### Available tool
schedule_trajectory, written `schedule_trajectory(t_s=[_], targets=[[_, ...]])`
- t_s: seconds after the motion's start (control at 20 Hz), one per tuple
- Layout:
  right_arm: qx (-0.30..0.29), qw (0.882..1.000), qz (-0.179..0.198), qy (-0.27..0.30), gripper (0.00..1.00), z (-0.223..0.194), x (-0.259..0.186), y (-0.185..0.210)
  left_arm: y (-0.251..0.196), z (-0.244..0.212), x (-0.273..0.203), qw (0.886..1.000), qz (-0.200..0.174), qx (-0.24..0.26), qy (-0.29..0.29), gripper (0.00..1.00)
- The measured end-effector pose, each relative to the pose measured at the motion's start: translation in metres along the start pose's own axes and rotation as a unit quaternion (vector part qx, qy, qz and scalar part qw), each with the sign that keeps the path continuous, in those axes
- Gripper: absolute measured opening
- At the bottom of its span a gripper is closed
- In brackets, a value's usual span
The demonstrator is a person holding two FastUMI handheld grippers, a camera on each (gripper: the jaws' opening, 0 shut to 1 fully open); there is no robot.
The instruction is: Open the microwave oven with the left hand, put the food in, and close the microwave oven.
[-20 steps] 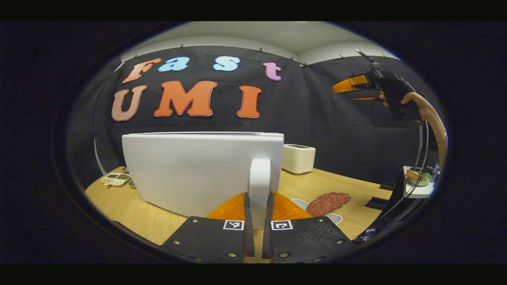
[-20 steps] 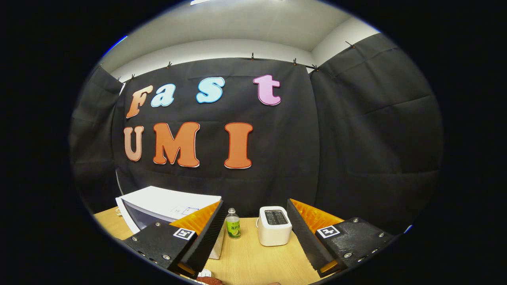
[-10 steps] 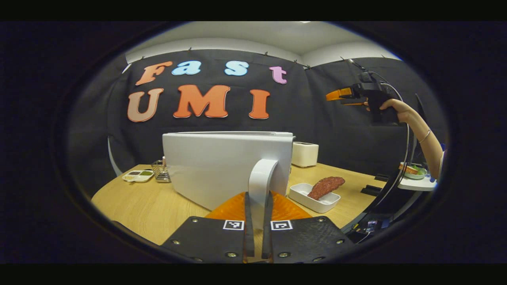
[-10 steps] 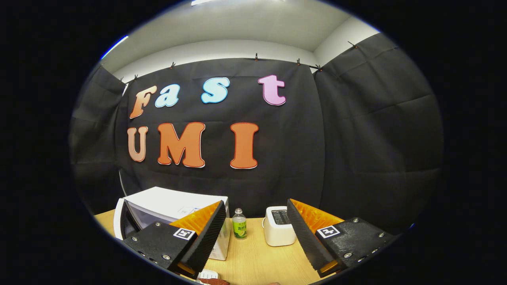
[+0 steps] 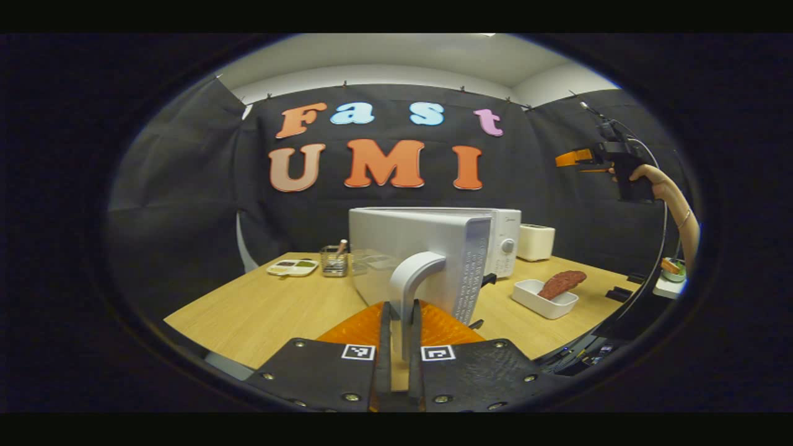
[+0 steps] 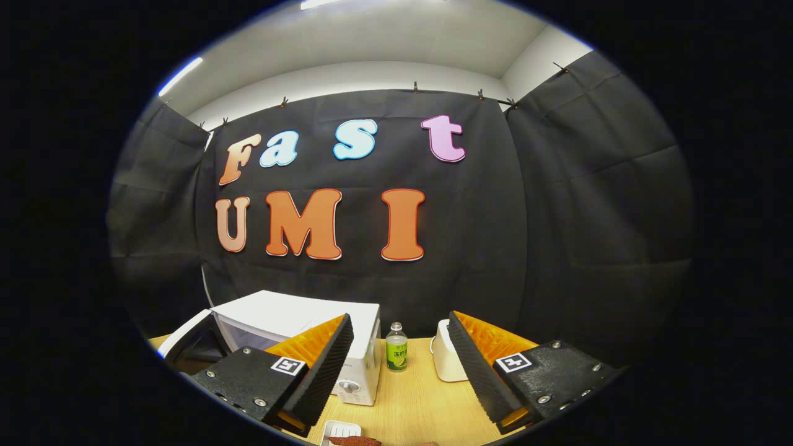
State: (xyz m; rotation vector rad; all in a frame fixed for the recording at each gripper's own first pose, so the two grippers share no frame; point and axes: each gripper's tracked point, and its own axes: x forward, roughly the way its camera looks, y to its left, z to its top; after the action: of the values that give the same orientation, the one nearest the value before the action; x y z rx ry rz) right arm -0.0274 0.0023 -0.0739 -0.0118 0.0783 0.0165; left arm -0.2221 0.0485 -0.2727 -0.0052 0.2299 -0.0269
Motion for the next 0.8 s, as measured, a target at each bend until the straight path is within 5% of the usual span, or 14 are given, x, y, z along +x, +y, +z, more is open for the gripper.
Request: schedule_trajectory(t_s=[0.05, 0.25, 0.4, 0.8], targets=[[0.001, 1.000, 0.004, 0.000, 0.96, -0.001, 0.000, 0.004, 0.007, 0.000, -0.008, 1.000, 0.012, 0.004, 0.002, 0.12], [0.005, 1.000, 0.019, -0.001, 0.96, -0.008, -0.006, 0.022, 0.051, -0.005, -0.036, 0.997, 0.068, 0.017, 0.007, 0.39], [0.004, 1.000, 0.029, 0.004, 0.96, -0.024, -0.013, 0.035, 0.077, -0.008, -0.050, 0.995, 0.097, -0.004, 0.008, 0.74], [0.023, 0.999, 0.027, 0.032, 0.96, -0.092, -0.033, 0.038, 0.132, -0.005, -0.056, 0.988, 0.150, -0.019, -0.006, 0.84]])
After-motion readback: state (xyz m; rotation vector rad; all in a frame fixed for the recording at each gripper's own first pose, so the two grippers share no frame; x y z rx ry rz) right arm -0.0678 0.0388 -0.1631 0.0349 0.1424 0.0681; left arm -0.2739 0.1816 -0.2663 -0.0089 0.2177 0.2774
